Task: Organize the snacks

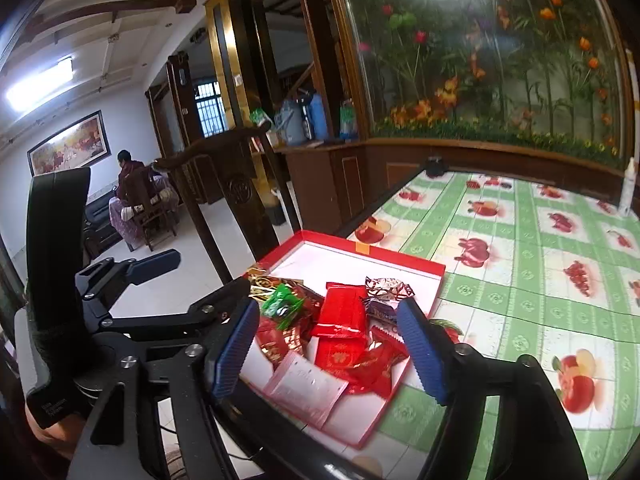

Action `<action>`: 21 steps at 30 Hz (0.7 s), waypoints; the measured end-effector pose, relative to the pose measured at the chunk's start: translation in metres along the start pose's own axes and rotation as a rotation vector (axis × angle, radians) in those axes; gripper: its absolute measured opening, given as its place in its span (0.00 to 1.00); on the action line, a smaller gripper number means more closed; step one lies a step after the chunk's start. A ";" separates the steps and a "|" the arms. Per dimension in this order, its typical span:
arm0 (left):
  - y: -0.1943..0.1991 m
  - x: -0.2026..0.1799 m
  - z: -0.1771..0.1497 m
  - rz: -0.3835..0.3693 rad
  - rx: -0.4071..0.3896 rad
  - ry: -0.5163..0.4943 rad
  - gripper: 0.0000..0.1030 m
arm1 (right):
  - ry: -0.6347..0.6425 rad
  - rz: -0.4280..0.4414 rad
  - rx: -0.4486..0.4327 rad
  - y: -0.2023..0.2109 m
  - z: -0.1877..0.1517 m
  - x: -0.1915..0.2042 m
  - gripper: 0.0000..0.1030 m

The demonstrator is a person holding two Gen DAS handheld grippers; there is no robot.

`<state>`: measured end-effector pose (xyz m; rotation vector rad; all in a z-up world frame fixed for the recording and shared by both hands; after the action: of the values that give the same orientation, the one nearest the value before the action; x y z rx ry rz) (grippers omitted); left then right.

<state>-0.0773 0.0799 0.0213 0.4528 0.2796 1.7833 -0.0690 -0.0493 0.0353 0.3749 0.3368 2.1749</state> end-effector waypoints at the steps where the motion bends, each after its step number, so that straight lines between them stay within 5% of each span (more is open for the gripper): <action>1: 0.006 0.002 -0.001 0.005 -0.007 -0.001 0.82 | 0.001 -0.004 -0.007 0.005 -0.001 0.003 0.76; 6: 0.043 0.021 -0.007 0.041 -0.044 0.021 0.82 | 0.004 -0.033 -0.038 0.033 -0.007 0.025 0.82; 13: 0.088 0.052 -0.012 0.038 -0.131 0.100 1.00 | 0.008 -0.067 -0.074 0.068 -0.017 0.055 0.83; 21: 0.096 0.059 -0.012 0.026 -0.174 0.120 1.00 | 0.061 -0.099 -0.166 0.087 -0.024 0.075 0.86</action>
<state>-0.1788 0.1126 0.0605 0.2268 0.2003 1.8457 -0.1846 -0.0410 0.0561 0.1955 0.2016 2.1023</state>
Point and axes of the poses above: each gripper's, at about its wrist camera, not at the fingertips, and y roughly against the way its jaws point, x to its left, z to its top, the point moved 2 cm from there along -y, roughly the way its jaws point, and after that the axes turned 6 degrees about -x, right-handed, at the moved point
